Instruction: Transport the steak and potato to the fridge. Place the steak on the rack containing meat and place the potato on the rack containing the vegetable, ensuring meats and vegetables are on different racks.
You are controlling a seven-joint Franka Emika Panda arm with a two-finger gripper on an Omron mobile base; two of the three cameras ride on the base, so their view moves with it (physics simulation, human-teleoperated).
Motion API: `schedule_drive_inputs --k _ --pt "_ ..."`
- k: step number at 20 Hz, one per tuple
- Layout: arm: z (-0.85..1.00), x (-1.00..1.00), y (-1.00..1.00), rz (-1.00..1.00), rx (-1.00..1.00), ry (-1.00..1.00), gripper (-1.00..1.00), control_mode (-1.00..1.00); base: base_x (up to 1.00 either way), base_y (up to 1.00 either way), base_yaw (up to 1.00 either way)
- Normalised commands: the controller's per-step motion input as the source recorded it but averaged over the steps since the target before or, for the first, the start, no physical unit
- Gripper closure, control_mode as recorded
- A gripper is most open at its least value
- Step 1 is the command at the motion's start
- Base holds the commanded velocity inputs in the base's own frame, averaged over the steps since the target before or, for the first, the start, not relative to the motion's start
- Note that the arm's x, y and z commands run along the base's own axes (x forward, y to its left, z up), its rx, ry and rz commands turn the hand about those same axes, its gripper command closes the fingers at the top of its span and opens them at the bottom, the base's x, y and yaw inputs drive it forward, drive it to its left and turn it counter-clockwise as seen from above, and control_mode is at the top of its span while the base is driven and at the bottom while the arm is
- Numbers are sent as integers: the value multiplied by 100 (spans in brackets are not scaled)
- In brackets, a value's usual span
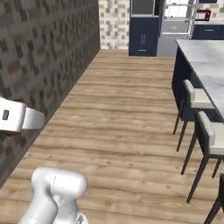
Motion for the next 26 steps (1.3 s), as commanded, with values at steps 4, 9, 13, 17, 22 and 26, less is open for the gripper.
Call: schedule_drive_inputs --k 4,9,13,17,22,26 --pt "0 0 0 0 0 0 100 100 100 -1 0" --pt "0 0 0 0 0 0 100 100 100 -1 0" --pt "0 0 0 0 0 0 100 100 100 -4 0" --pt "0 0 0 0 0 0 100 100 100 -8 0" --pt "0 0 0 0 0 0 100 100 100 -30 0" --pt "0 0 0 0 0 0 100 100 100 -36 0"
